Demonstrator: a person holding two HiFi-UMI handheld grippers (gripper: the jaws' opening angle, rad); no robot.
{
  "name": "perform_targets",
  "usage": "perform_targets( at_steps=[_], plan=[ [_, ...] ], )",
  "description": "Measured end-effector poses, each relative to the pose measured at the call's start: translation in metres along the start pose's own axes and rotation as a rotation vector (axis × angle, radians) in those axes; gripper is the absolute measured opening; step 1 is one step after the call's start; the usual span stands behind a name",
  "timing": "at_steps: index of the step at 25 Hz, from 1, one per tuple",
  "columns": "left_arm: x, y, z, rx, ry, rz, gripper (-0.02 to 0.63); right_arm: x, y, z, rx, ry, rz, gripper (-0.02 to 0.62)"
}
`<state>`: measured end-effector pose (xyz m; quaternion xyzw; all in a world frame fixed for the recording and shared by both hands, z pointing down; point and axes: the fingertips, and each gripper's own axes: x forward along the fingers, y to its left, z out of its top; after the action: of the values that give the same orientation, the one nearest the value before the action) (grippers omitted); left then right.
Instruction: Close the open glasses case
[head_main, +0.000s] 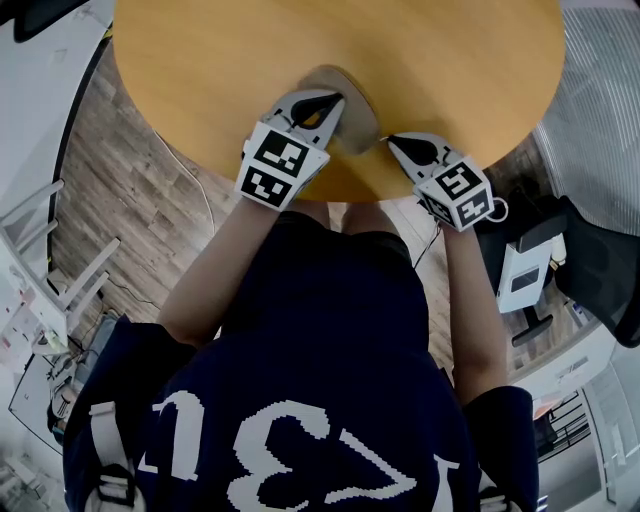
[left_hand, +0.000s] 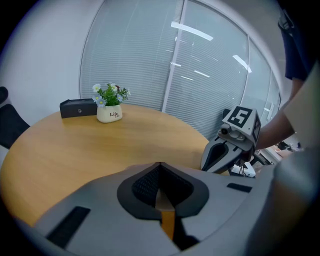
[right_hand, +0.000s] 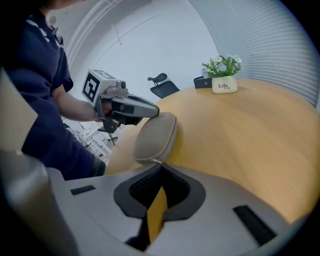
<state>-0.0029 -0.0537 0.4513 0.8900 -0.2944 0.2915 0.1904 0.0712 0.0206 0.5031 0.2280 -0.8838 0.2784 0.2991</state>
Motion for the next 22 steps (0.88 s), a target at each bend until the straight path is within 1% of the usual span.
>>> perform_targets(
  at_steps=[3, 5, 7, 9, 12, 15, 18, 20, 22],
  plan=[
    [-0.001, 0.001, -0.001, -0.001, -0.003, -0.001, 0.014, 0.002, 0.001, 0.000, -0.042, 0.011, 0.059, 0.025],
    [-0.001, 0.001, -0.001, -0.001, -0.002, -0.003, 0.014, 0.003, 0.005, 0.001, -0.050, 0.014, 0.112, 0.030],
    [0.000, 0.000, -0.001, 0.000, -0.004, -0.004, 0.014, 0.004, 0.008, 0.001, -0.064, 0.025, 0.159, 0.075],
    [0.000, 0.000, 0.000, -0.001, -0.006, -0.004, 0.014, 0.005, 0.009, 0.003, -0.083, 0.039, 0.187, 0.107],
    [0.000, 0.000, 0.000, 0.000, -0.006, -0.004, 0.014, 0.007, 0.008, 0.006, -0.099, 0.056, 0.219, 0.107],
    [0.000, 0.000, 0.000, 0.000, -0.006, -0.004, 0.014, 0.004, 0.007, 0.008, -0.107, 0.068, 0.262, 0.087],
    [0.000, 0.001, 0.000, -0.003, -0.009, -0.003, 0.014, -0.001, 0.009, 0.011, -0.133, 0.075, 0.302, 0.048],
    [-0.001, 0.001, 0.000, -0.004, -0.011, -0.003, 0.014, 0.000, 0.014, 0.011, -0.156, 0.092, 0.323, 0.048],
    [-0.001, 0.001, 0.000, -0.005, -0.012, -0.002, 0.014, 0.006, 0.018, 0.009, -0.179, 0.115, 0.322, 0.048]
  ],
)
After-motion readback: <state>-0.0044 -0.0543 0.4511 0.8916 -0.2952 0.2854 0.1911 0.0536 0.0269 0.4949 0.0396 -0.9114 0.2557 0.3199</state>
